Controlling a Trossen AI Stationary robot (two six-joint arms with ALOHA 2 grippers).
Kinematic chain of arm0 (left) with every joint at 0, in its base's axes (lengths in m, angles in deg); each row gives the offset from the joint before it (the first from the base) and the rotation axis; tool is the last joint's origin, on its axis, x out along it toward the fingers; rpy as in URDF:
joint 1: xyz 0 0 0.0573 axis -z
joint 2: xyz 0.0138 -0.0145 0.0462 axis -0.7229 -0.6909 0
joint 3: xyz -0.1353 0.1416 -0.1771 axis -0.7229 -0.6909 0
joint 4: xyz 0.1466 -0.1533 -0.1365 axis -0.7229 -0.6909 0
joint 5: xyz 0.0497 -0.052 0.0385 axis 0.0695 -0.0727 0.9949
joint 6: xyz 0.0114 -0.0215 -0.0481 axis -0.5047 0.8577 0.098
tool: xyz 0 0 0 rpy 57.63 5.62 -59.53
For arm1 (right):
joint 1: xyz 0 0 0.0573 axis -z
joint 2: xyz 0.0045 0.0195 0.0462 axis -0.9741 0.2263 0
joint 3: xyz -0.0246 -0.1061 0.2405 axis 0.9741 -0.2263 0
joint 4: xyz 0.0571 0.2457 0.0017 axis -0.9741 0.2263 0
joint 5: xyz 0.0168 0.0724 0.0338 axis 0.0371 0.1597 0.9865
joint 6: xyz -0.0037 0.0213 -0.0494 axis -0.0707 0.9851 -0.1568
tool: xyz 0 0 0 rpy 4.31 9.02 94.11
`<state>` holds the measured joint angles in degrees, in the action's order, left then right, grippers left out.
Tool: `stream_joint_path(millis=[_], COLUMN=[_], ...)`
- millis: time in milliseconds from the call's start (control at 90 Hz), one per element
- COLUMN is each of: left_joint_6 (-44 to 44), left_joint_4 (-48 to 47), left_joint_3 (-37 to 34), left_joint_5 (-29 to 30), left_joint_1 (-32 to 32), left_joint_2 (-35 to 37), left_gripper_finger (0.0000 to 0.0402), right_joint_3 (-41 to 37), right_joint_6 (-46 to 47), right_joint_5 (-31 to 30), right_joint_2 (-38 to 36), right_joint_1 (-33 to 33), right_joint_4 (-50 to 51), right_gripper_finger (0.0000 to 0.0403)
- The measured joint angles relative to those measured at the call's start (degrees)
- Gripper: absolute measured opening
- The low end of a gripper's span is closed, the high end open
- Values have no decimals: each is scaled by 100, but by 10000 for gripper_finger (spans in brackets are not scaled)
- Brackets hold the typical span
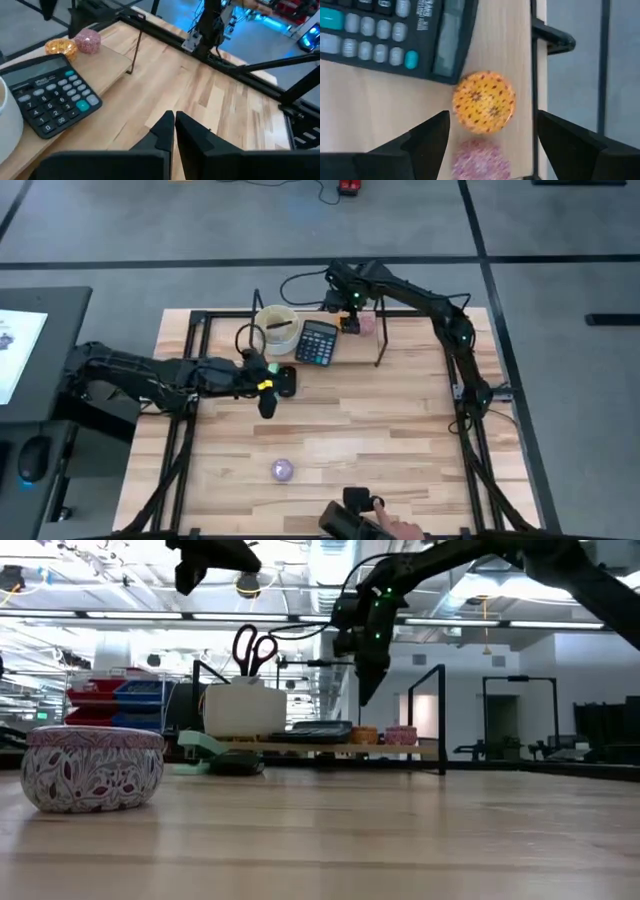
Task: Stock shelves
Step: Remove the yellow scented candle from the shelf
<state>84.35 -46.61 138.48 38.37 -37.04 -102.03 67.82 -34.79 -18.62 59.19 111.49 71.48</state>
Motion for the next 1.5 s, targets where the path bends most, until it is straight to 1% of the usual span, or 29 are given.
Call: stream_joint_path(millis=[122, 200, 278, 433, 500, 589, 700, 978, 1367, 1500], left_joint_6=[163, 227, 242, 247, 249, 250, 327, 529, 551, 579], left_joint_4=[-7, 30, 1, 13, -4, -8, -30, -78, -80, -78], left_joint_3=[39, 39, 36, 35, 35, 35, 35, 35, 33, 33], left_joint_5=[-4, -4, -8, -8, -6, -8, -8, -25, -24, -24], left_joint_1=[0, -2, -2, -7, -7, -7, -7, -7, -7, -7], left_joint_2=[-126, -200, -217, -206, -206, -203, -203, -203, -203, -203], left_gripper_finger=[0, 0, 0, 0, 0, 0, 0, 0, 0, 0], right_joint_3=[2, 2, 2, -6, -50, -59, -42, -54, -55, -161], right_joint_6=[309, 307, 233, -46, -300, -321, -321, -132, -173, -170], right_joint_5=[204, 216, 214, 143, 165, 313, 323, 368, 374, 370], right_joint_2=[27, 27, 27, 121, 199, 222, 285, 596, 584, 584], right_joint_1=[68, 146, 232, 339, 326, 310, 249, 228, 275, 271], right_joint_4=[-284, -386, -373, -318, -368, -386, -593, -457, -490, -561], right_gripper_finger=[284, 296, 319, 383, 395, 388, 384, 395, 396, 390])
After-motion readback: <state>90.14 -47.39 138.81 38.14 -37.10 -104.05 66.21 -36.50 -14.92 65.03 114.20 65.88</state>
